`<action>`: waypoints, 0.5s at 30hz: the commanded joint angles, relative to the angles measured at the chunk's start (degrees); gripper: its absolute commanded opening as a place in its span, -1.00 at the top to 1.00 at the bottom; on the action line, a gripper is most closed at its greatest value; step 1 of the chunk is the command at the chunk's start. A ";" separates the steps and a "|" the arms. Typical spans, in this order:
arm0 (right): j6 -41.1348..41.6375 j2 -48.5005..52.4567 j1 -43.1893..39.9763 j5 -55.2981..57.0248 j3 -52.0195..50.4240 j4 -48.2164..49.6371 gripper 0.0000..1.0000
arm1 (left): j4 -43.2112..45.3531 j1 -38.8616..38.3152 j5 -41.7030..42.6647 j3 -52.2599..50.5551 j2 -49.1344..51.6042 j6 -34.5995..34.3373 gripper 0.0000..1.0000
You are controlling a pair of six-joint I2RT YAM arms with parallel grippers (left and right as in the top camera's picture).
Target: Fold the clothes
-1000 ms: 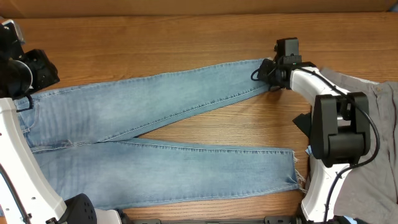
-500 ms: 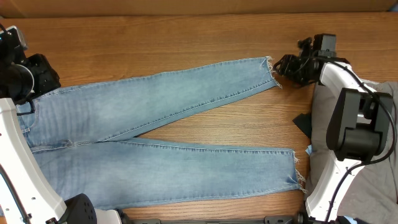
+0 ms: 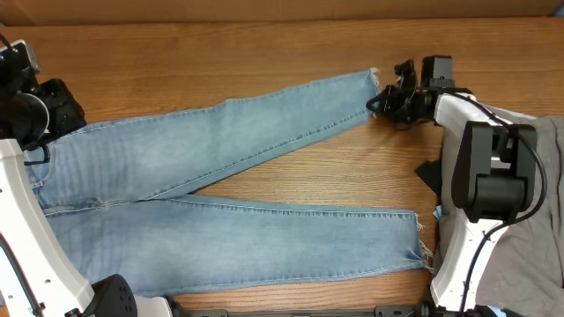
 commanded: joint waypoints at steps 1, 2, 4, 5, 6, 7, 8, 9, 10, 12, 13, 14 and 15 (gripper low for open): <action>7.37 3.72 -2.38 12.13 0.07 3.41 0.93 | -0.20 -0.13 0.28 0.46 -0.33 -1.57 0.10; 7.78 3.72 -3.67 11.87 2.84 4.22 0.93 | -0.24 -0.13 0.26 0.46 -0.33 -1.53 0.10; 7.74 3.72 -4.37 11.80 5.22 3.65 0.93 | -0.24 -0.13 0.26 0.46 -0.33 -1.55 0.09; 7.69 3.72 -4.66 11.65 7.19 2.21 0.92 | -0.26 -0.13 0.26 0.46 -0.33 -1.57 0.10; 7.67 3.72 -4.66 11.63 8.07 1.29 0.91 | -0.26 -0.13 0.26 0.46 -0.33 -1.55 0.10; 7.45 3.69 -4.66 11.63 9.18 -0.33 0.62 | -0.33 -0.13 0.24 0.46 -0.33 -1.53 0.10; 7.43 3.69 -4.66 11.65 10.03 -1.86 0.37 | -0.46 -0.11 -0.04 0.46 -0.33 -1.53 0.10; 7.48 3.69 -4.66 11.63 10.86 -3.61 0.14 | -0.63 -0.09 -0.68 0.46 -0.33 -1.51 0.11; 7.48 3.58 -4.72 11.63 11.61 -5.27 0.03 | -0.76 -0.09 -1.18 0.46 -0.35 -1.53 0.13; 7.45 2.73 -5.16 11.65 13.11 -9.20 -0.21 | -1.64 -0.04 -3.45 0.48 -0.48 -1.75 0.17; 7.45 2.01 -5.46 11.65 13.55 -10.64 -0.23 | -1.86 -0.02 -4.61 0.48 -0.61 -1.77 0.18; 7.45 0.83 -5.99 11.65 13.86 -12.17 -0.23 | -2.08 -0.02 -6.12 0.48 -0.76 -2.19 0.18; 7.45 -0.39 -6.49 11.67 13.97 -13.33 -0.22 | -2.34 -0.02 -7.56 0.48 -0.96 -3.04 0.18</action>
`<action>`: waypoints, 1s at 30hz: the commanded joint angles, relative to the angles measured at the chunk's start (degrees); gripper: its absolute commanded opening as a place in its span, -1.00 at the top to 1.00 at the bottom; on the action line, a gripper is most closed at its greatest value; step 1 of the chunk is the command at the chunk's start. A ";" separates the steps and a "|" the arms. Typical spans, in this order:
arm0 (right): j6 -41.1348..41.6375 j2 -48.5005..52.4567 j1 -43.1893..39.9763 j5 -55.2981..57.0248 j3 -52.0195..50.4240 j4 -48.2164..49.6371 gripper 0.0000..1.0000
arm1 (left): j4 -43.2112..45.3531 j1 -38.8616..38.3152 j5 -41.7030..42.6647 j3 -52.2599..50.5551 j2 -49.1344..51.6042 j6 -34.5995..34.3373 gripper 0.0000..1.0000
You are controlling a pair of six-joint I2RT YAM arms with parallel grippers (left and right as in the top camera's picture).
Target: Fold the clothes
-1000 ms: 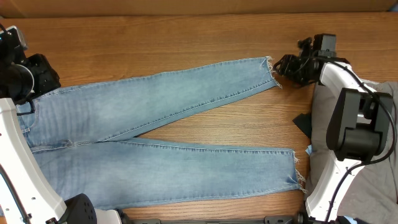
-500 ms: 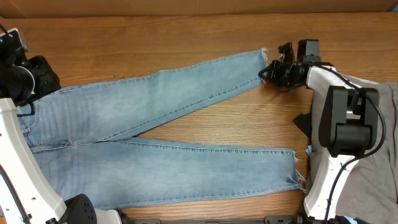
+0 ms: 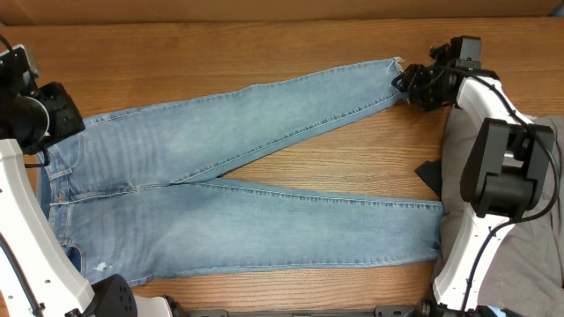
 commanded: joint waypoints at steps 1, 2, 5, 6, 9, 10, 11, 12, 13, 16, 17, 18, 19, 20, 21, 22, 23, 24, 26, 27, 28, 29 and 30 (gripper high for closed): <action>0.20 -5.68 -2.36 1.77 1.20 -4.22 -0.20 | -1.16 -0.02 -7.85 0.48 -1.38 -3.37 0.17; 0.20 -7.91 -3.06 1.79 1.20 -5.55 -0.15 | -1.55 0.02 -10.01 0.48 -1.81 -4.55 0.14; -0.09 -13.16 -4.24 1.84 1.20 -9.14 -0.14 | -2.03 0.02 -14.14 0.48 -2.80 -5.53 0.00; -0.46 -14.29 -4.24 2.95 1.18 -11.67 -0.15 | -2.23 0.02 -14.40 0.48 -2.93 -5.53 -0.02; -0.31 -13.53 -3.56 4.33 0.44 -14.75 0.10 | -2.60 0.02 -14.38 0.46 -2.91 -5.31 -0.09; 0.07 -13.07 -3.34 4.28 -0.04 -15.02 0.12 | -2.64 0.02 -14.45 0.46 -2.89 -5.27 -0.10; 0.07 -12.26 -2.78 3.93 -0.79 -14.86 -0.06 | -2.73 0.02 -14.62 0.46 -2.91 -5.29 -0.12; 0.28 -11.39 -2.08 3.89 -1.60 -14.23 -0.33 | -3.06 0.02 -15.54 0.46 -2.91 -5.46 -0.18; 0.44 -10.82 -1.46 3.91 -2.29 -13.22 -0.36 | -3.32 0.02 -16.72 0.46 -2.91 -6.19 -0.22; 0.48 -8.68 0.24 4.79 -4.17 -8.94 -0.40 | -4.09 1.44 -18.43 0.48 -2.91 -8.52 -0.34; 1.51 -7.34 0.70 7.61 -4.44 -7.32 -0.41 | -4.09 2.34 -18.08 0.48 -2.93 -8.52 -0.35; 3.48 -5.62 0.96 9.70 -4.44 -5.90 -0.41 | -4.09 3.96 -16.90 0.48 -3.15 -8.52 -0.38; 3.50 -4.46 0.96 9.25 -4.44 -4.92 -0.42 | -4.09 4.48 -16.63 0.48 -3.23 -8.50 -0.40; 3.48 -2.95 0.94 8.31 -4.44 -3.78 -0.41 | -4.09 5.95 -16.26 0.46 -3.56 -8.41 -0.42; 3.45 -2.12 0.94 7.50 -4.44 -2.95 -0.41 | -4.11 6.71 -15.89 0.48 -3.80 -8.31 -0.44; 3.43 -1.44 0.94 6.49 -4.44 -1.97 -0.40 | -4.11 7.72 -15.82 0.48 -4.04 -8.33 -0.47; 3.41 -0.92 0.94 5.81 -4.44 -0.85 -0.38 | -4.11 8.28 -15.85 0.46 -4.31 -8.33 -0.47; 3.34 -0.59 0.94 5.35 -4.44 0.00 -0.34 | -4.11 9.16 -15.85 0.46 -4.48 -8.33 -0.48; 3.19 -0.33 0.94 2.67 -4.44 3.02 -0.24 | -4.09 10.84 -15.82 0.46 -4.66 -8.35 -0.54; 3.02 -0.33 0.94 1.36 -4.44 3.93 -0.23 | -4.09 11.26 -15.80 0.46 -4.63 -8.35 -0.55; 1.73 -0.33 0.94 -1.68 -4.44 5.57 -0.23 | -4.09 11.78 -15.80 0.46 -4.63 -8.39 -0.56; 1.36 -0.33 0.94 -2.47 -4.42 6.01 -0.14 | -4.09 12.13 -15.82 0.46 -4.61 -8.48 -0.58; 1.55 -0.33 0.94 -2.78 -4.42 6.62 -0.01 | -4.09 12.44 -15.85 0.46 -4.61 -8.50 -0.60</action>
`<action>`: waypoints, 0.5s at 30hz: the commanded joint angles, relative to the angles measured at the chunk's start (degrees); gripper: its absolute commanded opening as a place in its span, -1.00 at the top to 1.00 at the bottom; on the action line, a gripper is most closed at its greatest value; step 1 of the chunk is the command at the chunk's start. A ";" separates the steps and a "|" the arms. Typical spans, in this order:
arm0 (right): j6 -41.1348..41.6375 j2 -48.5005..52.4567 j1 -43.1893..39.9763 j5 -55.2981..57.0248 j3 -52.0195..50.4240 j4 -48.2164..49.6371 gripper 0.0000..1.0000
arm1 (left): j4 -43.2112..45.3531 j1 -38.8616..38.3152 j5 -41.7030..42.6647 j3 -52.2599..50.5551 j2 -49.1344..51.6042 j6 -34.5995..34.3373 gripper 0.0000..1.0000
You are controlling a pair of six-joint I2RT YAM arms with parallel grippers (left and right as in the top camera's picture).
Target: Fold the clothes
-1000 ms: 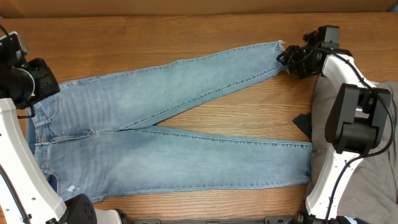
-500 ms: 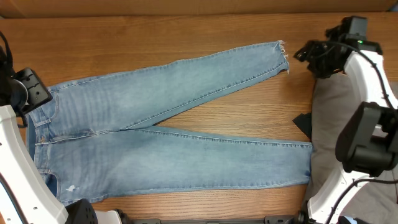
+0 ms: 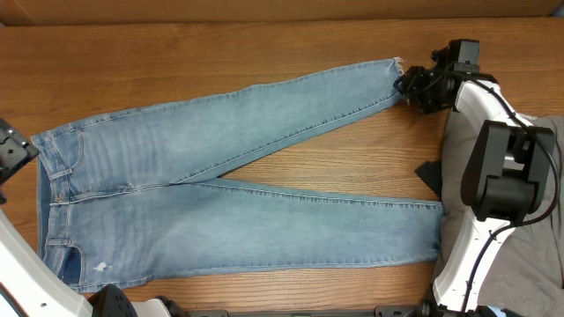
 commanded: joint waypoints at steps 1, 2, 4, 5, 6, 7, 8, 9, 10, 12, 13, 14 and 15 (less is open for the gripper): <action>-0.96 1.53 0.22 -4.66 -0.39 1.42 0.09 | -0.07 1.09 0.28 0.46 -1.20 -0.96 -0.60; -0.98 1.53 0.17 -4.59 -0.39 1.38 0.30 | -0.09 1.09 0.28 0.46 -1.20 -0.96 -0.60; -1.01 1.40 -0.46 -4.46 -0.35 1.38 0.65 | -0.07 1.09 0.26 0.46 -1.20 -0.96 -0.60; -1.01 1.09 -0.90 -4.44 -0.31 1.40 0.74 | -0.07 1.09 0.20 0.46 -1.20 -0.94 -0.60; -1.03 0.66 -1.38 -4.39 -0.22 1.42 0.75 | -0.07 1.09 0.07 0.46 -1.20 -0.94 -0.60; -1.03 -0.35 -2.43 -4.20 0.15 1.27 0.76 | -0.07 1.09 0.09 0.46 -1.20 -0.96 -0.60; -1.03 -1.36 -3.23 -4.20 0.48 1.03 0.77 | -0.07 1.09 0.09 0.46 -1.18 -0.96 -0.60; -1.09 -2.60 -4.00 -4.24 0.79 0.76 0.76 | -0.07 1.09 0.09 0.46 -1.16 -0.96 -0.60; -1.53 -4.33 -4.81 -4.22 0.83 0.74 0.72 | -0.07 1.09 0.09 0.46 -1.14 -0.96 -0.60; -3.06 -7.08 -5.73 -4.11 0.81 0.26 0.65 | -0.07 1.09 0.11 0.44 -1.07 -0.98 -0.59; -3.61 -8.57 -6.19 -3.78 0.81 -0.42 0.58 | -0.07 1.09 0.11 0.39 -1.03 -0.98 -0.59; -4.17 -9.68 -6.49 -3.80 0.83 -1.05 0.55 | -0.07 1.09 0.11 0.35 -0.96 -0.98 -0.59; -4.24 -11.06 -6.91 -3.54 0.83 -2.12 0.47 | -0.07 1.09 0.26 0.35 -0.87 -0.96 -0.59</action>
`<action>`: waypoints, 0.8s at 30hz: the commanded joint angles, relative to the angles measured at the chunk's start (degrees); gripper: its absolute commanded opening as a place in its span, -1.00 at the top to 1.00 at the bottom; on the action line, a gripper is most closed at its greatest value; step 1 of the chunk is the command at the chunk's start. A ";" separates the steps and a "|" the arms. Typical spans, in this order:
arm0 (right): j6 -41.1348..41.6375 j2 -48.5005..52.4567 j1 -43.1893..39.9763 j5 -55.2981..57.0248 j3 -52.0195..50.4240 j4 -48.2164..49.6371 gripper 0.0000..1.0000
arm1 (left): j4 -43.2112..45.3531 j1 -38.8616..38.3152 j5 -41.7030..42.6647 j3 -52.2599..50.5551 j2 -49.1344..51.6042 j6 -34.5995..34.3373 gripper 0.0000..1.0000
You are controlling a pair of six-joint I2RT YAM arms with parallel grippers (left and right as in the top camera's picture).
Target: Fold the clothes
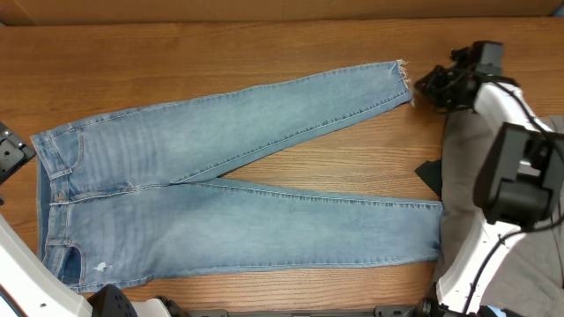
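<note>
A pair of light blue jeans (220,176) lies spread flat on the wooden table (264,53). The waist (53,185) is at the left. The upper leg slants up to a frayed hem (401,79), and the lower leg ends at a hem (436,231) near the right arm's base. My right gripper (429,86) hovers just right of the upper hem, apart from it, its fingers open and empty. Only a dark part of my left gripper (9,154) shows at the left edge, beside the waist; its jaws are hidden.
A grey garment (538,167) lies at the right under the right arm, with a dark scrap (429,176) at its edge. A cardboard wall (264,9) runs along the far side of the table. The arm bases stand at the front corners.
My right gripper was at the upper hem and is now a little to the right of it, free of the cloth. The jeans and the left arm have not moved.
First the jeans lay further left, my left gripper at the waist and my right at the upper hem. Then they lay shifted right and stretched out. Later the left gripper stood off the waist at the table's edge, and now the right is off the hem.
</note>
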 commanded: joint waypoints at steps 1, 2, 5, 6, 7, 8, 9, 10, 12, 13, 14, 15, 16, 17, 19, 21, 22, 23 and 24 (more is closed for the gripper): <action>-1.90 -9.25 -1.27 0.52 0.94 -2.23 0.46 | -0.11 0.37 0.28 0.33 -0.79 -0.94 -0.60; -1.90 -10.05 -1.49 0.52 0.94 -3.10 0.46 | -0.11 0.37 0.31 0.33 -0.79 -0.94 -0.61; -1.90 -15.17 -2.54 0.50 0.94 -8.00 0.45 | -0.13 0.37 1.25 0.33 -1.18 -0.57 -0.51; -1.92 -17.40 -2.86 0.50 0.96 -9.86 0.44 | -0.13 0.37 2.03 0.33 -1.42 -0.09 -0.52; -1.90 -19.34 -3.17 0.48 0.94 -11.23 0.42 | -0.13 0.37 3.06 0.33 -2.08 0.57 -0.62; -1.90 -22.58 -3.58 0.39 0.94 -13.40 0.40 | -0.13 0.37 3.32 0.33 -2.71 0.79 -0.78; -1.90 -25.64 -3.89 0.31 0.94 -15.32 0.34 | -0.13 0.37 3.32 0.28 -3.72 0.79 -1.00; -1.90 -27.82 -4.00 0.33 0.94 -16.72 0.31 | -0.13 0.37 3.37 -0.09 -4.66 0.79 -1.00; -1.88 -34.03 -4.07 0.33 0.94 -20.48 0.17 | -0.13 0.37 3.50 -2.80 -6.32 0.76 -1.00; -1.86 -35.65 -4.07 0.31 0.94 -21.68 0.11 | -0.13 0.37 3.74 -4.09 -6.62 0.76 -1.00; -1.86 -38.47 -4.07 0.33 0.94 -23.76 0.05 | -0.13 0.37 3.78 -6.45 -6.86 0.74 -1.00; -1.75 -40.48 -4.04 0.31 0.94 -25.57 -0.01 | -0.11 0.37 3.76 -9.31 -6.86 0.66 -1.00; -1.64 -42.05 -4.04 0.31 0.94 -27.10 -0.03 | 0.52 0.72 4.04 -13.70 -6.58 0.04 -0.99; -1.66 -43.32 -4.04 0.33 0.94 -28.33 -0.08 | 1.81 1.09 5.16 -17.40 -6.14 0.17 -1.00; -1.66 -44.65 -4.04 0.31 0.94 -29.99 -0.10 | 4.81 2.23 6.93 -23.71 -5.09 0.72 -1.00; -1.66 -44.83 -4.04 0.31 0.92 -31.23 -0.10 | 8.13 3.65 8.87 -28.61 -3.61 1.03 -1.00; -1.66 -44.65 -4.04 0.31 0.83 -31.61 -0.10 | 9.84 4.24 10.82 -30.53 -2.64 2.14 -0.99; -1.64 -44.30 -4.02 0.31 0.81 -32.06 -0.11 | 11.67 4.72 13.18 -32.17 -1.46 3.85 -1.00; -1.64 -43.91 -3.98 0.31 0.81 -32.50 -0.10 | 13.84 4.76 15.04 -33.66 -0.22 4.96 -1.00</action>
